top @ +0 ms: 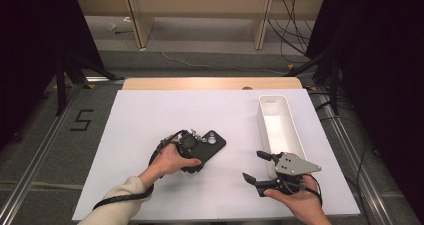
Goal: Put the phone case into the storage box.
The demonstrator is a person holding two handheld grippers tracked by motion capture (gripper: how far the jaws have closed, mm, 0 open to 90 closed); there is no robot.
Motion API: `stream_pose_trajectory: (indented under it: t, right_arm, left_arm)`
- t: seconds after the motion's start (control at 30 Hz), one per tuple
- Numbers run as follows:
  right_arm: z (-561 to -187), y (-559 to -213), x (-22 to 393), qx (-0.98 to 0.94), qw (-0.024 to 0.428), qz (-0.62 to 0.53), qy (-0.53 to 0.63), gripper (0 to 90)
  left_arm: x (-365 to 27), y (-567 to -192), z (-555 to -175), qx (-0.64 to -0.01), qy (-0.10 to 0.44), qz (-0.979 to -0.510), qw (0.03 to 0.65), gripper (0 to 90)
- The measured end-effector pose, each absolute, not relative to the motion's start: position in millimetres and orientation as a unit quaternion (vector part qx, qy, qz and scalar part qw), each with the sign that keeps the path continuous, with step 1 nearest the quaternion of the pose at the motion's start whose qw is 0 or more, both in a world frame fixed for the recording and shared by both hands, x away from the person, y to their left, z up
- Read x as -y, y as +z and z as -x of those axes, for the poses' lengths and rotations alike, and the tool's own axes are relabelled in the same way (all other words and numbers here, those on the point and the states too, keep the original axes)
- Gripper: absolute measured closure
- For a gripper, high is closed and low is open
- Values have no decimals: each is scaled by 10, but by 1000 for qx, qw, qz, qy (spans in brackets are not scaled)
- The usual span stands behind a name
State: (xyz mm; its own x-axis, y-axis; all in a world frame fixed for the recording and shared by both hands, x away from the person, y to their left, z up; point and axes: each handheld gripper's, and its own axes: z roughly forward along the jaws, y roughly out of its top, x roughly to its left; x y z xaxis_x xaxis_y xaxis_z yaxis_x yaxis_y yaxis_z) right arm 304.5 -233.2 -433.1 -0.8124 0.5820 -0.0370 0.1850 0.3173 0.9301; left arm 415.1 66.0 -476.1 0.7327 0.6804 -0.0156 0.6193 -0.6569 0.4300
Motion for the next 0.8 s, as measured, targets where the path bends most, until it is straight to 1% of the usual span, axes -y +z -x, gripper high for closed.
stream_pose_trajectory:
  t: [0.47, 0.8]
  right_arm:
    - [-3044, -4330, 2337, -790, 187, -242, 532, 202]
    - [-3044, -4327, 2341, -789, 189, -244, 531, 202]
  left_arm:
    - [-691, -4749, -4123, -357, 83, -903, 224, 146]
    - [-733, -4673, -4089, -360, 96, -889, 265, 147]
